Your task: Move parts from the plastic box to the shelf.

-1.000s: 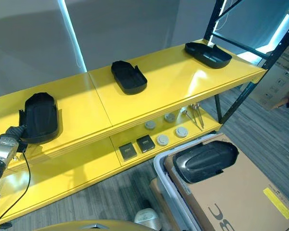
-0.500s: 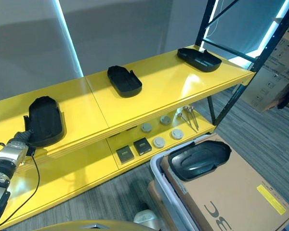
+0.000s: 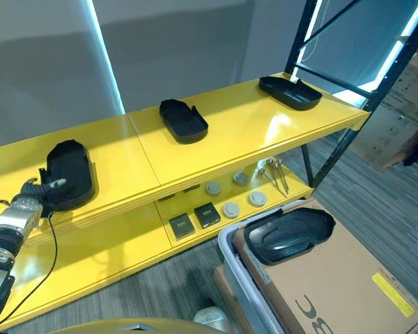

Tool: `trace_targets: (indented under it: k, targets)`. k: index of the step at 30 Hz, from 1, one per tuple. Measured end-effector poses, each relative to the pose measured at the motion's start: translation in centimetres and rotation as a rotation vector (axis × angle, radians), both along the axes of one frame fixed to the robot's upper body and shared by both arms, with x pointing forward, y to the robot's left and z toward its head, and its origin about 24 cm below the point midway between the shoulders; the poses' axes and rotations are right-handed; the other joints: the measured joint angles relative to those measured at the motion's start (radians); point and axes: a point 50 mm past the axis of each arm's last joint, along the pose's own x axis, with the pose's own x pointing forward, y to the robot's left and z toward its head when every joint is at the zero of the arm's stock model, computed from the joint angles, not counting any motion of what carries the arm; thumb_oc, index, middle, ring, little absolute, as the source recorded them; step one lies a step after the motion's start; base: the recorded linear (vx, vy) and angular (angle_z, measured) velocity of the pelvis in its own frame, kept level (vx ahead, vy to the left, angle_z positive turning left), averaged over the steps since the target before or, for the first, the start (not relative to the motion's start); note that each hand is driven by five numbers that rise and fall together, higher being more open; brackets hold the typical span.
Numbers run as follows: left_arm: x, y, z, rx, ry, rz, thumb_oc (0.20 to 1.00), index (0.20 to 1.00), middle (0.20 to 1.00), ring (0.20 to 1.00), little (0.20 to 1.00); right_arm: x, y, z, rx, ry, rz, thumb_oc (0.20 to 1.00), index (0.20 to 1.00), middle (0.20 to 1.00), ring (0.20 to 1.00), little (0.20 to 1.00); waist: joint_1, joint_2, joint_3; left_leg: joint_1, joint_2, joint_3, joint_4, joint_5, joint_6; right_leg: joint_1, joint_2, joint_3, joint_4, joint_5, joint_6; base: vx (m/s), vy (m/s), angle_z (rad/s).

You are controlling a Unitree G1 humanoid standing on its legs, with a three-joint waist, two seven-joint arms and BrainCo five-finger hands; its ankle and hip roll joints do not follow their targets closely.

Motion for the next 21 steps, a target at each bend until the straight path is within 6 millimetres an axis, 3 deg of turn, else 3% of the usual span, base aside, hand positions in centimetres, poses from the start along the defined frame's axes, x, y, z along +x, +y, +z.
trace_targets:
  k: [3, 4, 7, 12, 13, 15, 16, 17, 20, 21]
  targets:
    - [1.6, -2.5, 5.0, 0.031, -0.220, -0.168, 1.000, 1.000, 1.000, 1.000, 1.000, -0.1, 0.4, -0.1, 0.009, 0.002, -0.005, 1.000, 1.000, 1.000, 1.000, 1.000, 0.026, -0.009, 0.009, -0.003, 0.001, -0.008, 0.000, -0.001, -0.001, 0.007, 0.000, -0.007, -0.001, 0.000, 0.001, -0.02, -0.002, 0.07]
    - [1.3, -3.5, 6.6, 0.008, -0.307, -0.224, 1.000, 1.000, 1.000, 1.000, 1.000, -0.1, 0.5, -0.2, 0.012, -0.005, -0.008, 1.000, 1.000, 1.000, 1.000, 1.000, 0.038, -0.009, 0.011, -0.007, 0.001, -0.018, 0.000, -0.001, -0.001, 0.008, -0.001, -0.013, -0.002, 0.000, 0.003, -0.02, -0.004, 0.19]
    - [0.8, -4.6, 8.3, -0.003, -0.390, -0.297, 1.000, 1.000, 1.000, 1.000, 1.000, -0.6, 0.6, -0.2, 0.011, 0.005, -0.012, 1.000, 1.000, 1.000, 1.000, 1.000, 0.061, -0.011, 0.017, 0.003, 0.002, -0.032, 0.000, 0.000, 0.001, 0.021, -0.001, -0.033, -0.005, -0.006, 0.005, 0.00, 0.000, 0.18]
    - [-0.8, -4.9, 11.0, -0.054, -0.518, -0.404, 1.000, 1.000, 1.000, 1.000, 1.000, 0.2, 1.1, -0.1, 0.018, -0.034, -0.005, 1.000, 1.000, 1.000, 1.000, 1.000, 0.091, -0.011, 0.043, 0.003, 0.002, -0.049, 0.000, 0.000, -0.001, 0.031, -0.002, -0.047, -0.005, -0.010, 0.005, -0.01, 0.008, 0.09]
    - [-2.8, -6.5, 11.7, -0.149, -0.594, -0.506, 1.000, 1.000, 1.000, 1.000, 1.000, 0.2, 1.4, -0.1, 0.023, -0.056, -0.049, 1.000, 1.000, 1.000, 1.000, 1.000, 0.092, -0.012, 0.048, 0.003, 0.003, -0.052, 0.000, 0.000, 0.000, 0.034, -0.004, -0.054, -0.005, -0.012, 0.006, -0.01, 0.007, 0.14]
    - [-4.1, -8.8, 11.1, -0.278, -0.628, -0.620, 0.545, 0.545, 0.545, 0.545, 0.545, -0.3, 1.7, -0.3, 0.016, -0.048, -0.059, 1.000, 1.000, 1.000, 1.000, 1.000, 0.112, -0.008, 0.047, 0.004, 0.001, -0.054, 0.000, 0.000, 0.002, 0.036, -0.004, -0.057, -0.005, -0.016, 0.007, 0.00, 0.006, 0.07]
    - [-4.4, -9.3, 10.5, -0.326, -0.613, -0.643, 0.247, 0.247, 0.247, 0.247, 0.247, -0.2, 1.8, -0.3, 0.018, -0.049, -0.059, 1.000, 1.000, 1.000, 1.000, 1.000, 0.118, -0.008, 0.047, 0.006, 0.001, -0.054, 0.000, 0.000, 0.003, 0.036, -0.004, -0.057, -0.005, -0.016, 0.007, 0.00, 0.000, 0.00]
    - [-4.5, -9.3, 9.9, -0.352, -0.598, -0.640, 0.200, 0.200, 0.200, 0.200, 0.200, -0.1, 1.8, -0.3, 0.018, -0.055, -0.059, 1.000, 1.000, 1.000, 1.000, 1.000, 0.119, -0.008, 0.047, 0.007, 0.002, -0.055, 0.000, -0.002, 0.000, 0.036, -0.004, -0.058, -0.005, -0.017, 0.007, 0.00, 0.000, 0.00]
    - [-5.3, -9.0, 5.9, -0.492, -0.488, -0.593, 0.200, 0.200, 0.200, 0.200, 0.200, -0.3, 1.8, -0.3, 0.016, -0.051, -0.062, 1.000, 1.000, 1.000, 1.000, 1.000, 0.118, -0.006, 0.047, 0.005, 0.003, -0.054, 0.000, -0.004, -0.003, 0.035, -0.003, -0.057, -0.005, -0.017, 0.006, 0.00, 0.000, 0.00]
    - [-5.8, -9.8, 4.7, -0.560, -0.454, -0.608, 0.200, 0.200, 0.200, 0.200, 0.200, -0.7, 1.7, -0.3, 0.015, -0.043, -0.065, 1.000, 1.000, 1.000, 1.000, 1.000, 0.119, -0.006, 0.047, 0.005, 0.003, -0.053, 0.000, -0.004, -0.003, 0.035, -0.002, -0.056, -0.005, -0.017, 0.006, 0.00, 0.000, 0.00]
